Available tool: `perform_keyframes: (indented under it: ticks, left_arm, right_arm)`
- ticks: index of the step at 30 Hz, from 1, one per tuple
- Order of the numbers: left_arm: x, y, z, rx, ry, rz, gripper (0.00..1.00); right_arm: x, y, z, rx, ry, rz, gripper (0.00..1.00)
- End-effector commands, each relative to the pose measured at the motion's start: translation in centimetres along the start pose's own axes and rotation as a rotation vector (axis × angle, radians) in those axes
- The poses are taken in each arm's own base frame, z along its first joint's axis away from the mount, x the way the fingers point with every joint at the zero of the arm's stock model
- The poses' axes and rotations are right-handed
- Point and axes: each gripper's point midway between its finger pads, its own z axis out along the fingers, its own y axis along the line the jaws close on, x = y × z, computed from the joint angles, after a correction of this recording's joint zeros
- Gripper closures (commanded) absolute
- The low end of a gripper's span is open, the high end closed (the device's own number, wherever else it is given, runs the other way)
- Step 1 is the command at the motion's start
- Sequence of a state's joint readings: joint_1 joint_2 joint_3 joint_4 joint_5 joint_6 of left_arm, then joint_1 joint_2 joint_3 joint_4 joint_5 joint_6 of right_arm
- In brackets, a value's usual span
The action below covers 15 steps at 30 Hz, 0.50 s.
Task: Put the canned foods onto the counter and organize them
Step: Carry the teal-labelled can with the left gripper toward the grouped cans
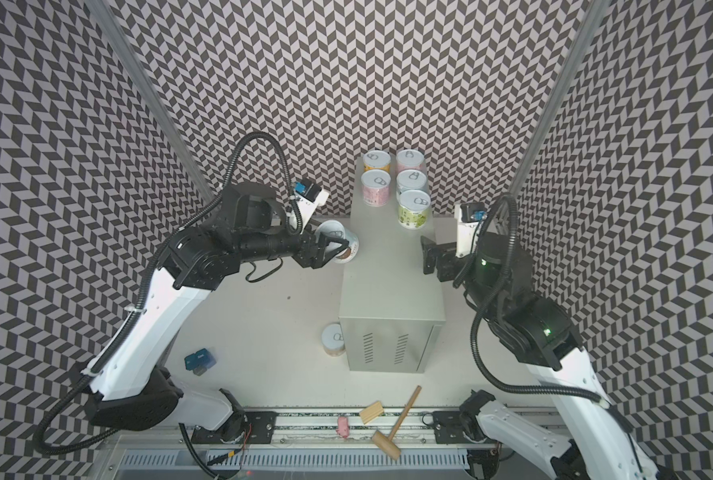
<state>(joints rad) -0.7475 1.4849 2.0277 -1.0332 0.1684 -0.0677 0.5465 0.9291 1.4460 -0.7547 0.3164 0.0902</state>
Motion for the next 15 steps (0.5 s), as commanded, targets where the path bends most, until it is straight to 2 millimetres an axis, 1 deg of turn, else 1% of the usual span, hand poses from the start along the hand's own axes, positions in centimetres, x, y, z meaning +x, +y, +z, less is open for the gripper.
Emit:
perform_keyframes:
  ticks: [1,4,11,15]
  left_arm:
    - [-2.2,-1.1,-1.1,-0.012,-0.063,0.047,0.46]
    - [-1.9,-2.0,0.3,-0.008,-0.033,0.061,0.46]
    - [-1.1,-2.8,3.7,-0.025,0.029,0.078,0.45]
    - [-0.6,-3.0,5.6,-0.032,0.06,0.092,0.4]
  right_arm:
    - [-1.5,0.0,-1.2,-0.02,-0.069,0.013,0.01]
    - [-1.3,-0.1,-1.6,-0.024,-0.068,0.008,0.01]
    - [-1.3,-0.6,-2.6,-0.019,-0.082,0.008,0.01]
    - [-1.2,-0.7,-2.9,-0.02,-0.085,0.01,0.01]
